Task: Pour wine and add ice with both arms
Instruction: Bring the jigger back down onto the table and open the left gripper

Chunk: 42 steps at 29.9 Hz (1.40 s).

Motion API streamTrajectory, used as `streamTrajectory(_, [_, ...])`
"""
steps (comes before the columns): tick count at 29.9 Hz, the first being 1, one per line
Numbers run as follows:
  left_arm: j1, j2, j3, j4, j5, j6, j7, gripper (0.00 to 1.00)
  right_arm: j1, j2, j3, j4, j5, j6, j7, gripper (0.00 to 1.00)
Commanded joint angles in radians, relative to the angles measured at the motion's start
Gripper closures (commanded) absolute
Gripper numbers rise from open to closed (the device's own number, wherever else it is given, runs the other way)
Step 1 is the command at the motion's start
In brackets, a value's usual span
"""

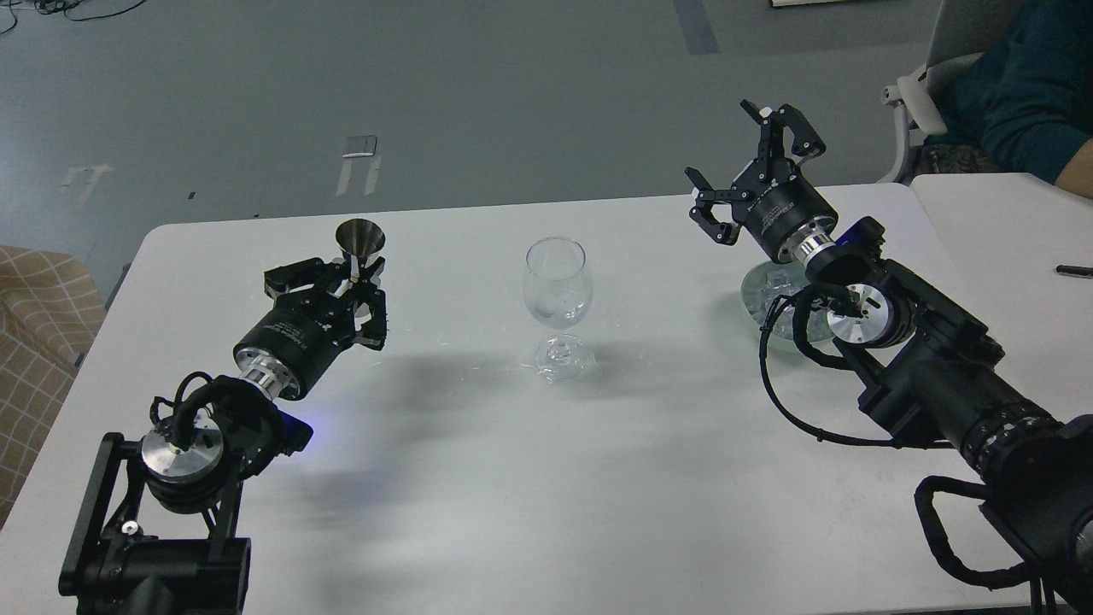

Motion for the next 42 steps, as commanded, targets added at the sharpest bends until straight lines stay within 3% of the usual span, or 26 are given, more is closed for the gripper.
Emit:
streamTrajectory(1, [-0.006,0.004,-0.001,0.08,0.0,-0.069,-0.004,0.82,-0.002,0.0,0.0,0.001,0.0,0.0,0.001,0.0])
streamTrajectory(8, [-0.01,0.007,-0.004,0.189,0.0,-0.166,-0.011,0.76,0.0,0.004,0.0,0.001,0.001,0.0,0.0,0.0])
streamTrajectory(19, [-0.02,0.008,-0.001,0.255,0.001,-0.168,-0.022,0.58,-0.007,0.001,0.0,0.001,0.0,0.0,0.001,0.0])
streamTrajectory(30, [-0.017,0.011,0.002,0.273,0.009,-0.168,-0.051,0.55,-0.005,0.003,-0.002,0.001,0.0,-0.002,0.0,0.0])
streamTrajectory(39, [-0.017,0.013,0.003,0.273,0.015,-0.168,-0.051,0.52,-0.007,0.001,-0.002,0.001,0.0,0.0,0.0,0.0])
streamTrajectory(42, [-0.015,0.015,0.003,0.273,0.015,-0.168,-0.051,0.43,-0.007,0.001,-0.002,-0.001,0.0,0.0,0.0,0.0])
